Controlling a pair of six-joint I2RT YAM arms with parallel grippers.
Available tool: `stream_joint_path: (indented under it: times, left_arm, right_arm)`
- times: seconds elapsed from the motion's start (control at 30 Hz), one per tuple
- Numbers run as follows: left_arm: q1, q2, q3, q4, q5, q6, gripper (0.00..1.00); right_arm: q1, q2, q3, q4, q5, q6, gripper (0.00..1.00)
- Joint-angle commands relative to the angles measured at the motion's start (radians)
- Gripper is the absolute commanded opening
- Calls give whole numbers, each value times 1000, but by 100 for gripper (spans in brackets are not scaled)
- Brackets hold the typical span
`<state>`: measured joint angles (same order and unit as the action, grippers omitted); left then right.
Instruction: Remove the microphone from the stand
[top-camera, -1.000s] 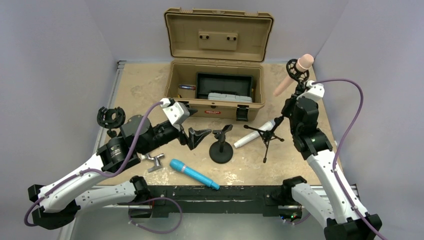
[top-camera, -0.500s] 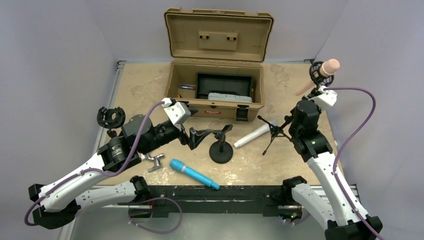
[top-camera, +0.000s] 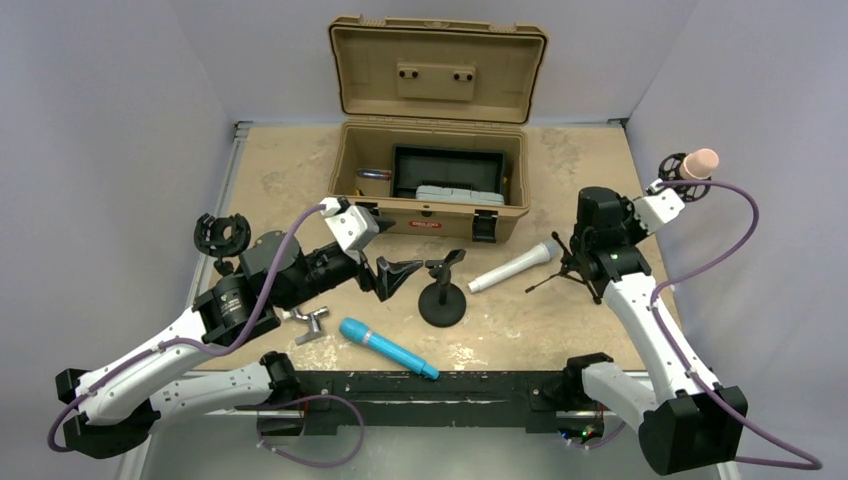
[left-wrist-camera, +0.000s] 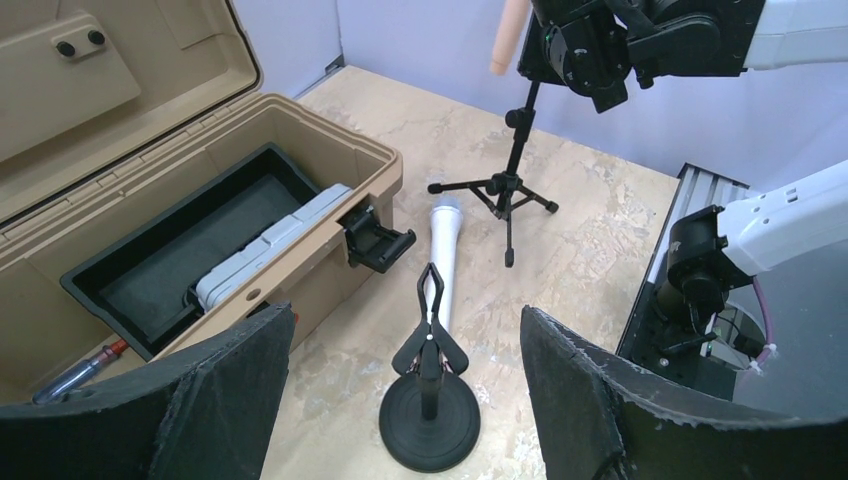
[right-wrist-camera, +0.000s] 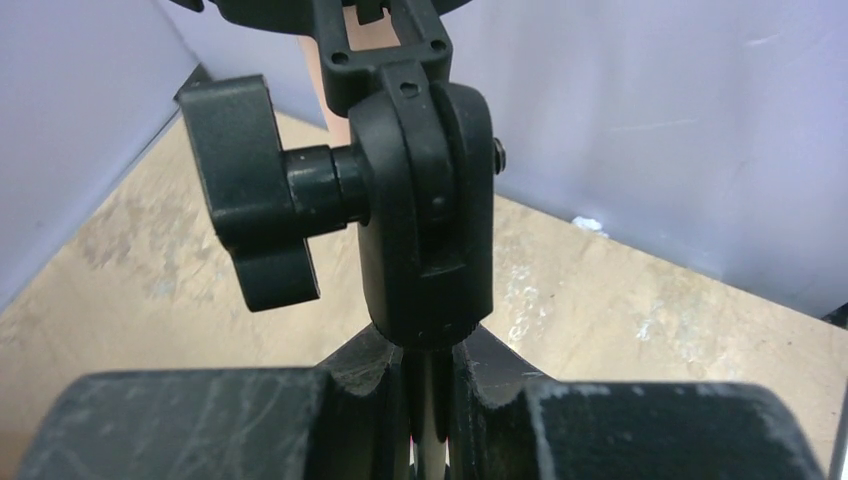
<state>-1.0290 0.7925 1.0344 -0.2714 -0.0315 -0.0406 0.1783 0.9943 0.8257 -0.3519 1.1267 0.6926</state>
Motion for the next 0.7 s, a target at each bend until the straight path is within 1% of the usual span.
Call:
stream_joint_path:
  times: [0.0, 0.03, 0.1, 0.33, 0.47, 0.67]
  left_arm:
    - [-8, -17, 16, 25, -2, 10, 81]
    - [-8, -17, 17, 26, -2, 10, 81]
    - [-8, -15, 17, 25, -1, 10, 81]
    - [-10, -21, 18, 26, 2, 7, 81]
    - [-11, -19, 18, 25, 3, 7, 81]
    - [-11, -20, 18, 26, -1, 8, 81]
  right_arm:
    - [-17, -58, 52, 105, 145, -17, 0]
    - [-19, -59, 53, 117, 162, -36, 0]
    - [-24, -51, 72, 84, 184, -21, 0]
    - [-23, -30, 49, 59, 173, -39, 0]
    - [-17, -11, 40, 100, 170, -95, 0]
    - [45, 49, 29, 117, 180, -117, 0]
